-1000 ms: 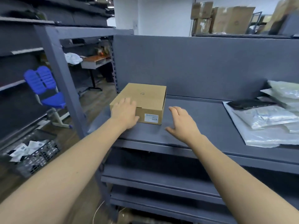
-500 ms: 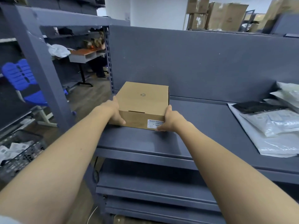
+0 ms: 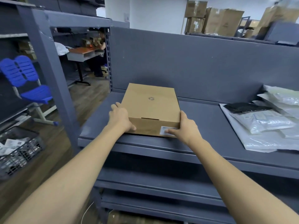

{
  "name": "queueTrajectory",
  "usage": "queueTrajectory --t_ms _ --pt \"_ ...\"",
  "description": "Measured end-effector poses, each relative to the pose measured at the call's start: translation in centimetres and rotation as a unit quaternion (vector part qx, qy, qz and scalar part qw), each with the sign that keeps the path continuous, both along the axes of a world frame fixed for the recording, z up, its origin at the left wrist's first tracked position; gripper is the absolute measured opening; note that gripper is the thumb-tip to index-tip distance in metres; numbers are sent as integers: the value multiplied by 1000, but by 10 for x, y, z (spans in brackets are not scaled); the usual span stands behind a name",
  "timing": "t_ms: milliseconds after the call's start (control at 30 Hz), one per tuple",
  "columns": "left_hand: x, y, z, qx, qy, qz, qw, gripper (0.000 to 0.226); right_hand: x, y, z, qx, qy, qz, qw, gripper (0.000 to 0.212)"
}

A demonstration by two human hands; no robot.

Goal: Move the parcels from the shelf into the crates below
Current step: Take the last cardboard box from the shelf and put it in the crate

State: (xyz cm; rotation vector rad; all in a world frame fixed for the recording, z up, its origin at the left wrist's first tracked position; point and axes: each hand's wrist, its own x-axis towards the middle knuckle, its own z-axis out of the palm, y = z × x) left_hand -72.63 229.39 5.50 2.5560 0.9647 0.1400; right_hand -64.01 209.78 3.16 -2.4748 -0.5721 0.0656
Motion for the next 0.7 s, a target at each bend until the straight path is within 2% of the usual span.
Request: queueTrajectory --t_ms 67,167,267,333,433,533,667,700 --pt "-17 -18 -2 -23 -39 10 999 113 -17 -24 -3 47 -45 9 998 71" --pt "-51 -45 -4 -92 -129 -37 987 100 -50 -64 -8 103 -88 -3 991 85" --pt "-89 -82 1 -195 -247 -63 947 85 -83 -105 -14 162 -81 -49 982 92" --pt "-105 -105 3 -223 -314 -67 920 73 -103 -127 -19 192 -70 -81 975 96" --pt "-117 -128 -1 -236 -357 -79 900 64 -122 -155 -27 237 -61 -91 965 98" --pt "-119 -137 -12 -257 -355 -81 895 69 -131 -177 -31 277 -49 -63 958 100" --pt "-121 -141 -30 -285 -315 -96 900 106 -136 -188 -31 403 18 -37 914 66" --pt "-123 -143 -32 -291 -304 -102 901 111 -135 -189 -31 427 25 -41 903 65"
